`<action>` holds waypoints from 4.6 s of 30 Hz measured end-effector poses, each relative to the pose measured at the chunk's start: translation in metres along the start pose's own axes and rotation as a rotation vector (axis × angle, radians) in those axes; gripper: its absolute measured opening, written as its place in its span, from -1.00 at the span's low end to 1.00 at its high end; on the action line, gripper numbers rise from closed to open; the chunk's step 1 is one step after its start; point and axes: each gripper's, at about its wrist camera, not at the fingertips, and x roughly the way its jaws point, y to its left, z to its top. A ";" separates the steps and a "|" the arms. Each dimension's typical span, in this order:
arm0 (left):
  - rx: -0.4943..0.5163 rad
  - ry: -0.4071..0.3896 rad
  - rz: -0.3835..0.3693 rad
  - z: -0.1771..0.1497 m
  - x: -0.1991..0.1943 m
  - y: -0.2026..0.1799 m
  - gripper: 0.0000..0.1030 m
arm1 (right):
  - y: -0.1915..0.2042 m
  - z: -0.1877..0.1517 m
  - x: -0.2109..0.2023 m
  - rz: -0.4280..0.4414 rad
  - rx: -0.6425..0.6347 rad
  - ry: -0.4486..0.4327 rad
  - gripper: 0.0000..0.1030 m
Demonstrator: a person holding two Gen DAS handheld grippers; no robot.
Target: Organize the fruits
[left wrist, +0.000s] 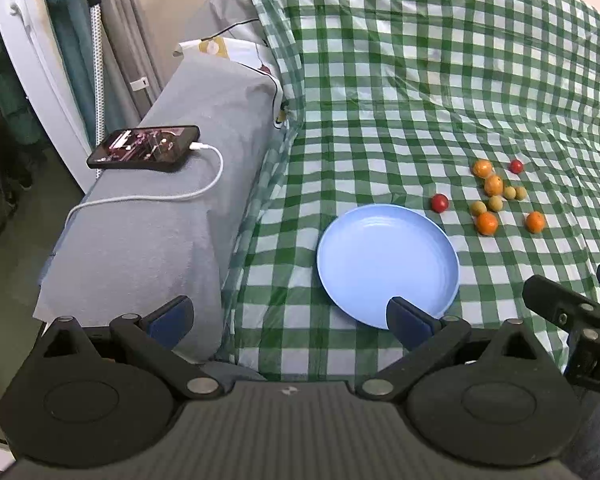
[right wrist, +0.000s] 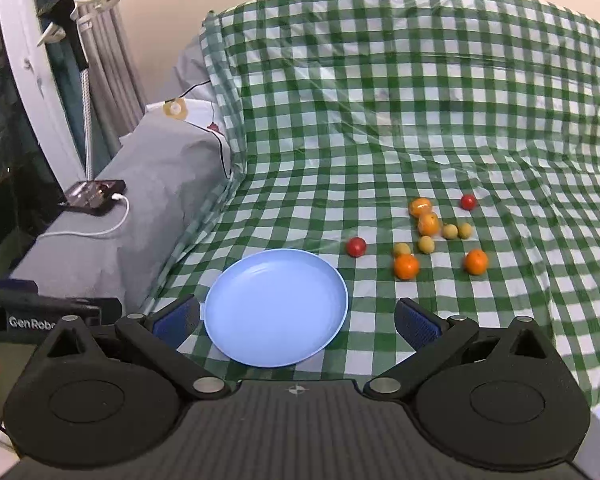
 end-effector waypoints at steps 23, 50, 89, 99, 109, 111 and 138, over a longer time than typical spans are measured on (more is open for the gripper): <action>-0.007 0.005 -0.016 -0.003 -0.012 0.009 0.99 | 0.025 -0.003 -0.013 0.005 -0.067 0.067 0.99; -0.013 0.018 0.001 -0.001 -0.006 0.007 0.99 | 0.015 -0.003 -0.010 0.015 -0.045 0.071 0.99; 0.179 0.079 -0.154 0.063 0.092 -0.126 0.99 | -0.146 -0.015 0.071 -0.276 0.178 -0.010 0.99; 0.235 0.196 -0.226 0.094 0.219 -0.241 0.99 | -0.251 -0.016 0.188 -0.379 0.061 0.071 0.99; 0.210 0.304 -0.214 0.094 0.298 -0.277 0.99 | -0.262 -0.032 0.254 -0.290 0.006 0.029 0.99; 0.173 0.300 -0.219 0.093 0.304 -0.272 0.93 | -0.260 -0.034 0.256 -0.288 -0.009 0.012 0.99; 0.106 0.146 -0.229 0.069 0.105 -0.154 -0.24 | -0.187 -0.023 0.092 -0.150 -0.128 -0.132 -0.26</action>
